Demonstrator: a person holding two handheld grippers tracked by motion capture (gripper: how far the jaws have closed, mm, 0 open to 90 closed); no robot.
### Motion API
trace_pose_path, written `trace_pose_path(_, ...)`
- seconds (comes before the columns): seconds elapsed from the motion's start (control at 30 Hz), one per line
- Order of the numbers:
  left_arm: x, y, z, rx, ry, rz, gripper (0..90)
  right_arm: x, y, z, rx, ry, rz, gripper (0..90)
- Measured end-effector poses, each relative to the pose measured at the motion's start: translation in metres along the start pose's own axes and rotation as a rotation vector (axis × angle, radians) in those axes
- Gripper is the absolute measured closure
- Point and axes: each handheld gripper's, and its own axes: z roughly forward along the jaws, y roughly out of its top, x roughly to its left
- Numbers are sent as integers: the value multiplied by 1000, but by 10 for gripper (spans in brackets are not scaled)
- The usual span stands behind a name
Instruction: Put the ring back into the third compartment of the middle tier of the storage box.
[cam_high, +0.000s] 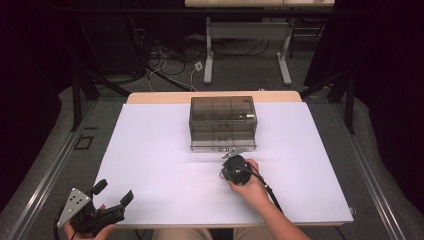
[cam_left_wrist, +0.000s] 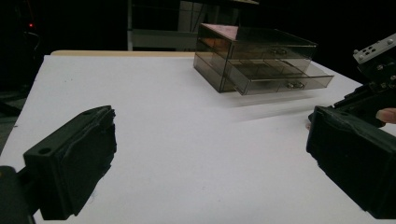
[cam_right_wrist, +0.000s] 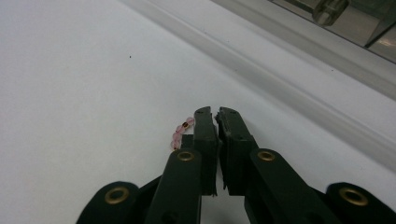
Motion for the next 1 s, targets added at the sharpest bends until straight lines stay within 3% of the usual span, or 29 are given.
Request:
trace_pose_path(0.47, 0, 0, 0, -1, 4, -4, 18, 1, -2, 0, -40, 1, 3, 869)
trace_pose_path(0.77, 0, 0, 0, 5, 2, -1, 19, 1, -1, -5, -34, 9, 4, 869)
trace_pose_path(0.8, 0, 0, 0, 5, 1, -2, 19, 1, -2, -3, -73, 15, 9, 869)
trace_pose_path(0.83, 0, 0, 0, 5, 1, -2, 19, 1, -1, -6, -38, 11, -3, 869)
trace_pose_path(1.0, 0, -1, 1, 4, 2, -2, 19, 2, -1, -8, -57, 12, 1, 869)
